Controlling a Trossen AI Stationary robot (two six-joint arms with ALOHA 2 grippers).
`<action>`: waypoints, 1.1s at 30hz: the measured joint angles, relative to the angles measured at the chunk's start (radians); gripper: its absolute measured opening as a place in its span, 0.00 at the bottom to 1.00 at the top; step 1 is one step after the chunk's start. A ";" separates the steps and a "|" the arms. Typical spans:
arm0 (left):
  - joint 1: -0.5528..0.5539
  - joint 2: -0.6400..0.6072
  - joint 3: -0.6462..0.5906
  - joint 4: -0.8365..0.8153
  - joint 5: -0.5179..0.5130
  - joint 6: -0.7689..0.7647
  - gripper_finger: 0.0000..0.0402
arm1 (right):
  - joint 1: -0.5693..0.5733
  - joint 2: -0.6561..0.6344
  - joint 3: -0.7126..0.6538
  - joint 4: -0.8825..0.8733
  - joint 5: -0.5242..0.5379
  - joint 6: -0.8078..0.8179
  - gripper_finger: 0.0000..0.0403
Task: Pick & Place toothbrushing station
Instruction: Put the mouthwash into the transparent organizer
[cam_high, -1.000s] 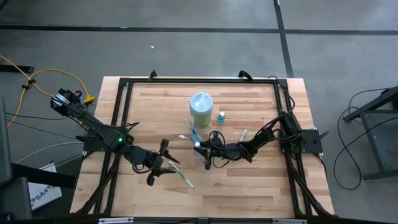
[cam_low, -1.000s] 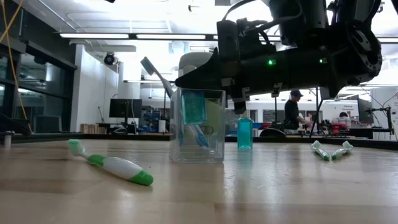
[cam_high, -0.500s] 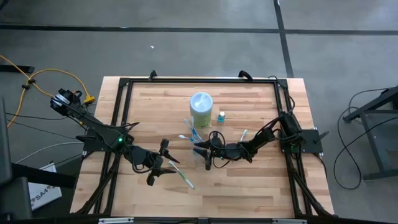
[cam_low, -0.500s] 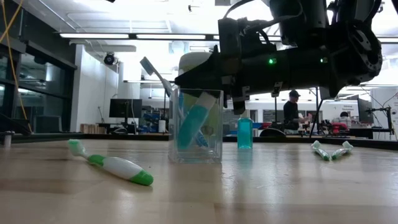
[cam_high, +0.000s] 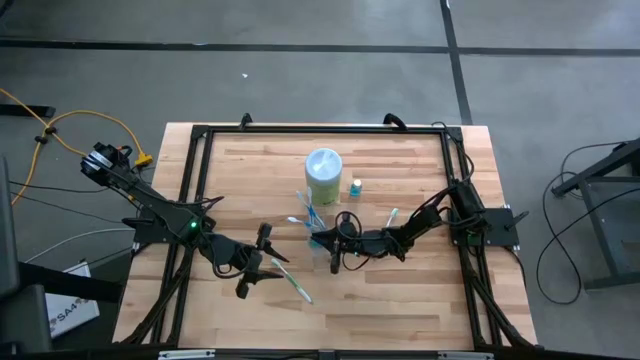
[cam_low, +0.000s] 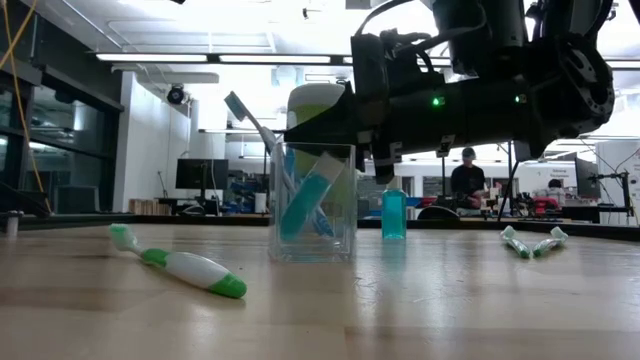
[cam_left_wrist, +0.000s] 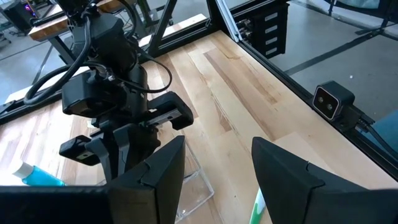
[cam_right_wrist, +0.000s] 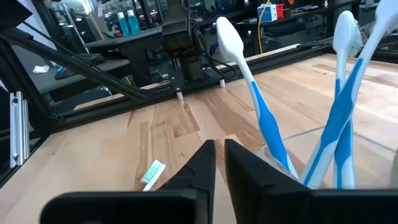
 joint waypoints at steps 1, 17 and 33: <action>0.000 0.000 0.000 0.000 0.000 0.000 0.45 | -0.002 0.000 0.000 0.000 -0.003 -0.002 0.06; -0.003 0.000 0.000 0.000 0.000 0.000 0.45 | -0.048 -0.002 0.000 0.069 -0.130 -0.045 0.06; -0.078 0.000 0.000 -0.014 -0.095 -0.040 0.45 | -0.045 -0.224 -0.001 -0.316 0.069 -0.115 0.06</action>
